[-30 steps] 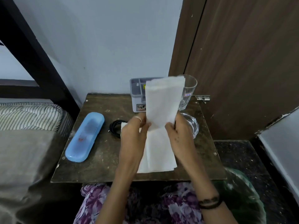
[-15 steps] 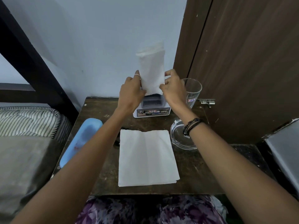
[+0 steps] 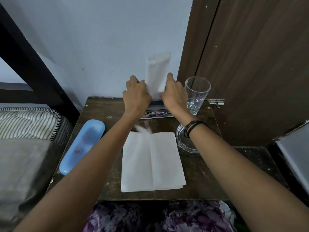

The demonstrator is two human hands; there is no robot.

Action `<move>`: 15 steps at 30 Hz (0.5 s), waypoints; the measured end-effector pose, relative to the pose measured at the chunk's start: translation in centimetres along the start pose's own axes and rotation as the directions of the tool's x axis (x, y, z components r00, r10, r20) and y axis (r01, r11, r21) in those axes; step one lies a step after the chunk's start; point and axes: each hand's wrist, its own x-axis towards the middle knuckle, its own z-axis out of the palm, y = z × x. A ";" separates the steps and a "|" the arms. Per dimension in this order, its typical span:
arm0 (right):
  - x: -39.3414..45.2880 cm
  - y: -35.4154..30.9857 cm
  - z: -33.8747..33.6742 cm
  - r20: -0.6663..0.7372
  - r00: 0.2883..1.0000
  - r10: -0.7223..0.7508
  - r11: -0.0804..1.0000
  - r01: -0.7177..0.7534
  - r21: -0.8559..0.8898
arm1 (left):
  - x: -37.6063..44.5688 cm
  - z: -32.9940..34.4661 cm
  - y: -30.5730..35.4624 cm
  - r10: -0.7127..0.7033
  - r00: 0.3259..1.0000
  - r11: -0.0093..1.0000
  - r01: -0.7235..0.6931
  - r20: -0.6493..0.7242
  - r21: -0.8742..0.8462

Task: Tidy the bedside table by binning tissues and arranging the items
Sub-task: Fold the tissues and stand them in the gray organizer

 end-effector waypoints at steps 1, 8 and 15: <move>-0.1 0.0 -0.1 0.003 1.000 -0.013 1.000 0.013 -0.006 | 0.1 0.0 0.0 -0.006 1.000 1.000 0.006 0.018 0.005; 0.4 0.1 -0.7 0.073 0.994 0.086 0.958 -0.103 0.267 | 0.5 -0.8 -0.6 -0.007 0.997 0.962 0.027 0.074 -0.271; 0.1 0.4 0.0 -0.024 0.999 0.030 0.988 -0.026 0.153 | 0.4 -0.8 -0.4 -0.017 0.999 0.990 0.021 0.029 -0.140</move>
